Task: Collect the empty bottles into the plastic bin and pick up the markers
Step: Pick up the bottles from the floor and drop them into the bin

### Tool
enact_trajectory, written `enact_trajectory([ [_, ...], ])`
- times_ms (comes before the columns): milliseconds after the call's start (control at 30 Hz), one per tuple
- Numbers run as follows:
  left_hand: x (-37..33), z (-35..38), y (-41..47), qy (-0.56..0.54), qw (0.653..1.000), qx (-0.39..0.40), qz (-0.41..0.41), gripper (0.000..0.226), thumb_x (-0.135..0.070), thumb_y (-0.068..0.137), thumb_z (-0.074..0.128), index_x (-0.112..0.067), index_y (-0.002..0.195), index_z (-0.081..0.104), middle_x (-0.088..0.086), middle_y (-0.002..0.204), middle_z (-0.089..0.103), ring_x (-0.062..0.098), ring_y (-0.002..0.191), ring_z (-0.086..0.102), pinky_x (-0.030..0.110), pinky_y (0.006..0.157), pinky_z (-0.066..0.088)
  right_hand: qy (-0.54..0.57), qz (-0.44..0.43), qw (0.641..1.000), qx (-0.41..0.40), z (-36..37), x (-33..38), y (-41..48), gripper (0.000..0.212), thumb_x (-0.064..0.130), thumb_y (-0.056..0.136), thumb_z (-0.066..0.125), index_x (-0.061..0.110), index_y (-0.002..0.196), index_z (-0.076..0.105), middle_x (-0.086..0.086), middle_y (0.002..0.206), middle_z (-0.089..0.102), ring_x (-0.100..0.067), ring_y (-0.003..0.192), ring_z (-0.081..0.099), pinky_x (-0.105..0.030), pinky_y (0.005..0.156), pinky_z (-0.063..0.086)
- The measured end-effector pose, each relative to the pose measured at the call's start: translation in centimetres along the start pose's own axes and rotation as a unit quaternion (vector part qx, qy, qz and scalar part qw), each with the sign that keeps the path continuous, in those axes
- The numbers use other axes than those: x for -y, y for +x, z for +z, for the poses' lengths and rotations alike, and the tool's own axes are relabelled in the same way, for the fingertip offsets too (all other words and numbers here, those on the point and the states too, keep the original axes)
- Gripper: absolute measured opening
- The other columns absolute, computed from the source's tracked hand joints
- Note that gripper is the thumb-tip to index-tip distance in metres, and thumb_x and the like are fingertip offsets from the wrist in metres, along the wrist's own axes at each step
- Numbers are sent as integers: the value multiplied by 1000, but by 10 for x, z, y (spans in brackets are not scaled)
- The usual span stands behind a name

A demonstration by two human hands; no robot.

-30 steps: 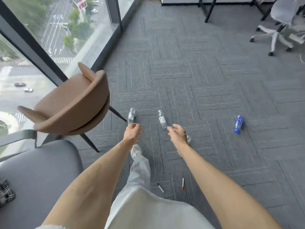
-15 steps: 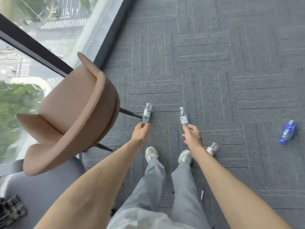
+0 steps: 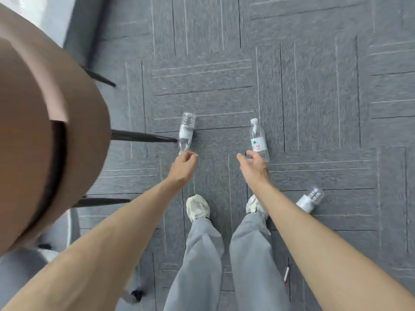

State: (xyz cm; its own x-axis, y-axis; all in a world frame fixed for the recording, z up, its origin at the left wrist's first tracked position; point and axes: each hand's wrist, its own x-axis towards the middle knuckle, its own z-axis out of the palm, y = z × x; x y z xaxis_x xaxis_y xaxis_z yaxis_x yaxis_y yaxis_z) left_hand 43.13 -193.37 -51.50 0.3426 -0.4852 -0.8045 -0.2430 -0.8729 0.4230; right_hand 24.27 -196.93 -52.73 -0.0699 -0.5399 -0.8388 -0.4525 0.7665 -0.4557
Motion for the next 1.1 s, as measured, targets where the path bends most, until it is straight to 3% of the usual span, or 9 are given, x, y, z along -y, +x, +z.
enact_trajectory([
  [133,43,24,68,36,999,-25,24,24,-26,98,44,-14,113,58,5,110,64,19,99,60,35,87,51,-6,13,1000,19,27,-30,60,55,41,98,50,20,147,39,3,121,61,-20,109,57,-34,92,40],
  [267,79,44,141,75,992,-82,53,19,-25,98,45,-14,109,56,3,108,62,16,95,59,26,80,45,-15,15,999,30,54,-64,117,54,40,99,48,19,148,36,12,96,53,-16,99,53,-31,86,32],
  [433,103,57,246,205,957,-171,113,45,-29,92,55,-10,131,43,7,131,41,13,108,44,25,91,36,-37,-23,998,37,87,-104,187,51,39,99,51,24,146,39,5,135,55,-10,104,50,-26,84,34],
  [567,94,57,313,213,942,-238,106,84,-37,83,67,-5,145,22,15,142,34,24,129,38,35,109,34,-65,-63,996,23,99,-125,225,50,35,97,55,25,145,42,4,141,50,-11,118,52,-24,88,38],
  [700,90,65,343,151,972,-176,21,95,-33,77,76,-8,146,16,17,134,46,31,116,53,48,100,45,-68,-71,995,22,100,-134,233,51,33,97,55,25,145,41,2,143,48,-14,125,49,-31,98,39],
  [800,91,68,328,94,990,-102,-15,84,-39,57,84,-9,127,48,5,108,62,20,91,67,36,75,57,-76,-62,995,37,94,-130,215,53,34,97,55,25,147,39,0,142,47,-15,125,49,-31,98,39],
  [867,86,75,295,42,997,-69,6,57,-27,69,81,-9,117,55,1,95,66,12,81,68,24,63,54,-75,-60,995,37,85,-124,197,54,32,97,56,25,147,39,0,143,47,-14,126,48,-28,97,37],
  [967,81,90,229,-38,998,-34,20,51,-23,80,75,-17,119,42,-6,96,60,6,81,63,20,62,47,-70,-56,996,27,70,-111,173,53,31,97,56,24,147,39,-2,144,47,-14,125,49,-28,96,38],
  [1100,90,108,161,-79,996,27,9,62,-25,77,76,-16,129,45,-3,107,63,9,89,65,25,71,52,-80,-47,996,13,49,-95,153,53,33,96,57,24,146,41,0,141,50,-13,119,50,-30,96,41],
])
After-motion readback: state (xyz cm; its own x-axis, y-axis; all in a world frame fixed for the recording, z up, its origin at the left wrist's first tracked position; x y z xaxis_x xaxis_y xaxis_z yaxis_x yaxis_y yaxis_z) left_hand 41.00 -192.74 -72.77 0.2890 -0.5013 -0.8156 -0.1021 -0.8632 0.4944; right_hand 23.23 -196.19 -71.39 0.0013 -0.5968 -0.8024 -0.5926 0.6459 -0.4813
